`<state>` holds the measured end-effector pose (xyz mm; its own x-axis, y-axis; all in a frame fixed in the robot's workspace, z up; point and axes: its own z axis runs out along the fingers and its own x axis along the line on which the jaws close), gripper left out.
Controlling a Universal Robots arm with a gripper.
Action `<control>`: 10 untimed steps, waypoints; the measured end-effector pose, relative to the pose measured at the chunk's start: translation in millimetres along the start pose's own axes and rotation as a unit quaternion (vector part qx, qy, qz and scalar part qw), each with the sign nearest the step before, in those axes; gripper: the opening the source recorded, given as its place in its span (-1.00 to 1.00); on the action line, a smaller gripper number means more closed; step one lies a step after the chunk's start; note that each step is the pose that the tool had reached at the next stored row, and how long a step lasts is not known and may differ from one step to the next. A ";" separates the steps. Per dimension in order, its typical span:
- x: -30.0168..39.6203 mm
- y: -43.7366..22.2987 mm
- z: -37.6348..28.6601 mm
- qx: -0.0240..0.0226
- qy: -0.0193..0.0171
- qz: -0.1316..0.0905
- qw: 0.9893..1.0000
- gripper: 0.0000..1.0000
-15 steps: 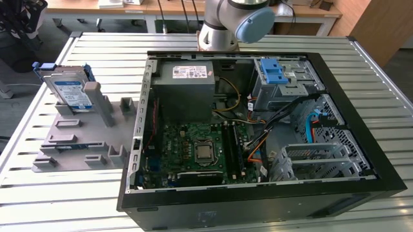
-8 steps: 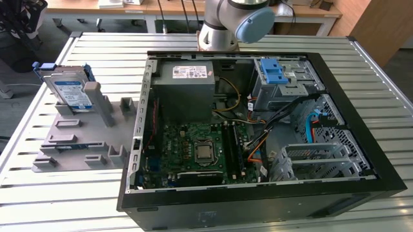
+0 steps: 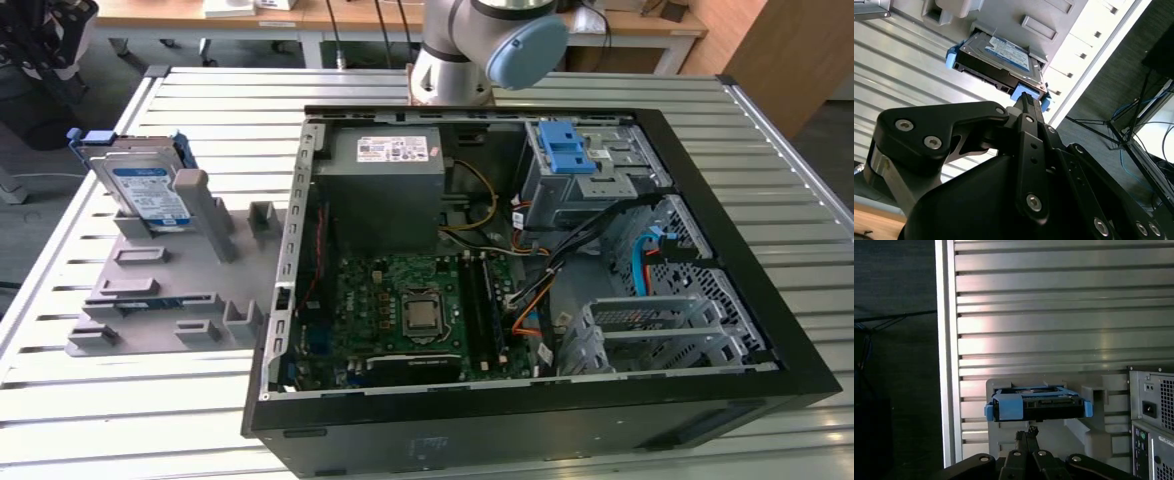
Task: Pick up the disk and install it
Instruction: 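Pick up the disk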
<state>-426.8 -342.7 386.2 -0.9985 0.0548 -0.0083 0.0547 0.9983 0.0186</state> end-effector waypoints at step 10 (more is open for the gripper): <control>0.0 0.0 0.0 0.000 0.001 -0.032 1.000 -0.79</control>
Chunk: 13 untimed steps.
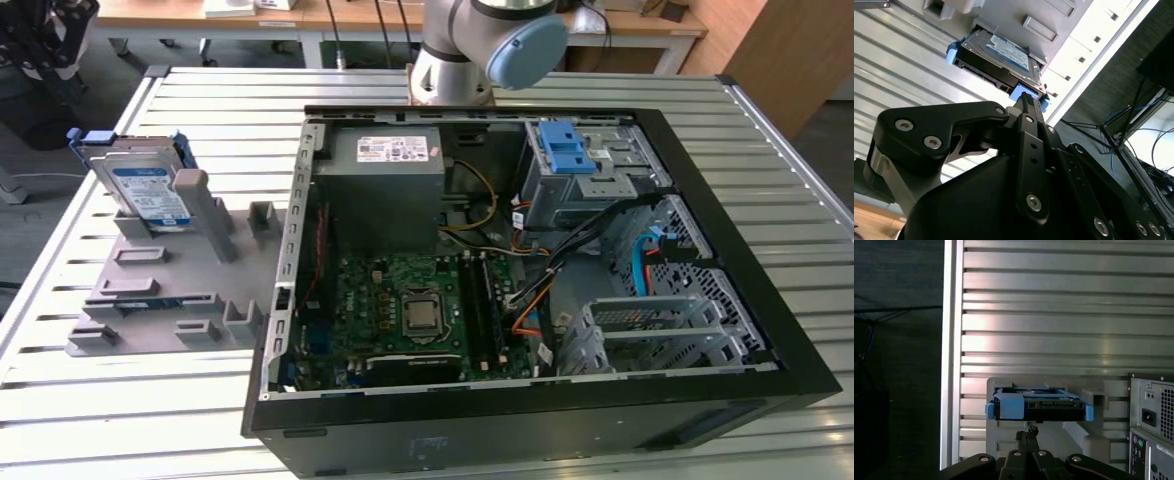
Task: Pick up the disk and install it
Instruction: 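Pick up the disk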
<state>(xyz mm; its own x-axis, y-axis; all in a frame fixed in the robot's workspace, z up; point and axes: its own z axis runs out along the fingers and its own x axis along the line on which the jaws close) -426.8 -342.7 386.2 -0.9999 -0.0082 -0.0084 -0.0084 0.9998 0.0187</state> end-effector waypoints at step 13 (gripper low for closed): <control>0.0 0.0 0.0 0.000 0.001 -0.056 0.998 -0.79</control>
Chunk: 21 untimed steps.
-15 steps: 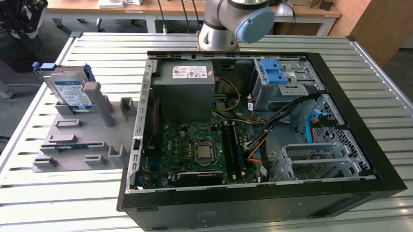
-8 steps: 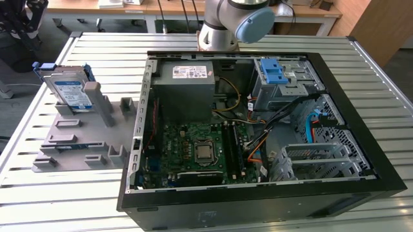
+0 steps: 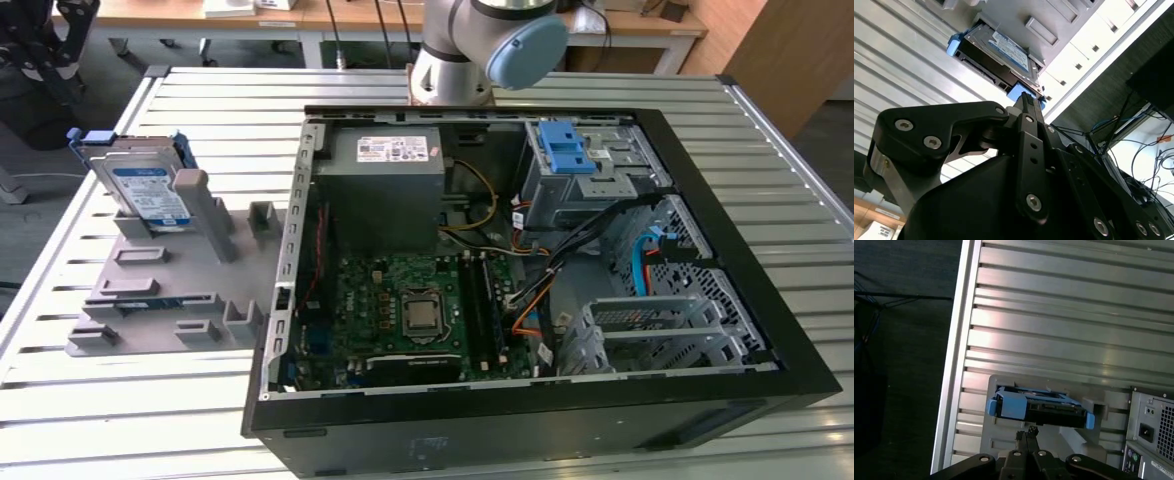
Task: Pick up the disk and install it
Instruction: 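Pick up the disk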
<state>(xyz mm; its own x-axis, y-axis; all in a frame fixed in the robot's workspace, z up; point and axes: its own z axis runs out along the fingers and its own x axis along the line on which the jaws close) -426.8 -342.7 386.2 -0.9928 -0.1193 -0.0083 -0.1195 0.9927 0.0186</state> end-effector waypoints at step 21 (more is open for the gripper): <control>0.0 0.0 0.0 0.000 0.001 -0.038 0.999 -0.79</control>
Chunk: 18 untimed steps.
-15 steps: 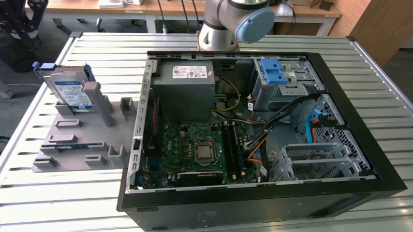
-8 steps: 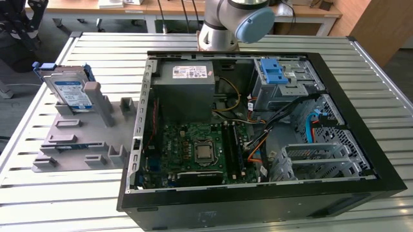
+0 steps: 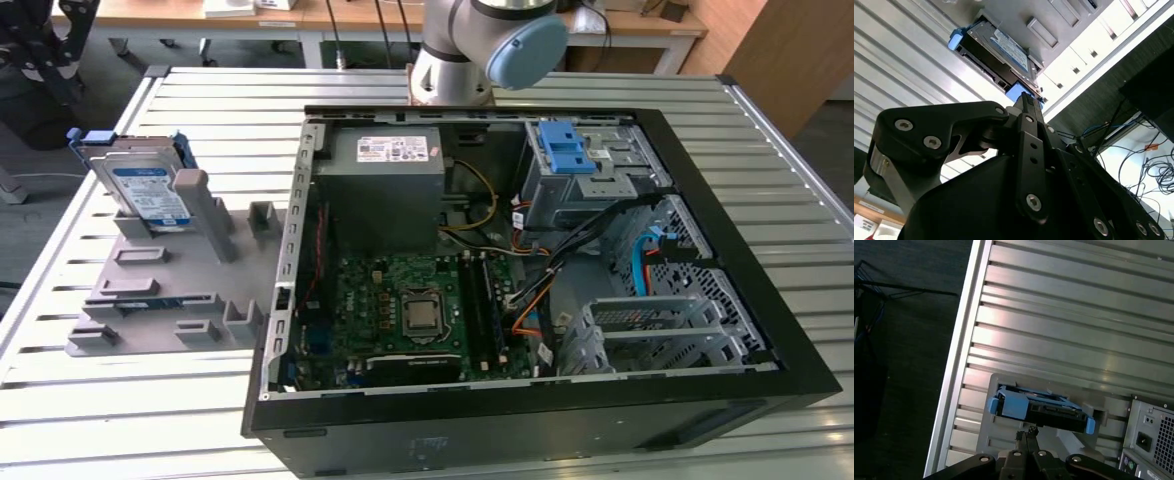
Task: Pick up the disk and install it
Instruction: 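Pick up the disk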
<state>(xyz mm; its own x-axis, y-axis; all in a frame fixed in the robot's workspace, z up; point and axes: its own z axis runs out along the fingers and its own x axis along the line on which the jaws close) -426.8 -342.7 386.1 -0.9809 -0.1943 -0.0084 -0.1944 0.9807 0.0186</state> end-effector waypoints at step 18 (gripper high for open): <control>0.0 0.0 0.0 -0.001 0.001 -0.059 0.998 -0.79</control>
<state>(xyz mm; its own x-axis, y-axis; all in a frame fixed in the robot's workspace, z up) -426.8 -342.7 386.1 -0.9513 -0.3080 -0.0084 -0.3081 0.9512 0.0186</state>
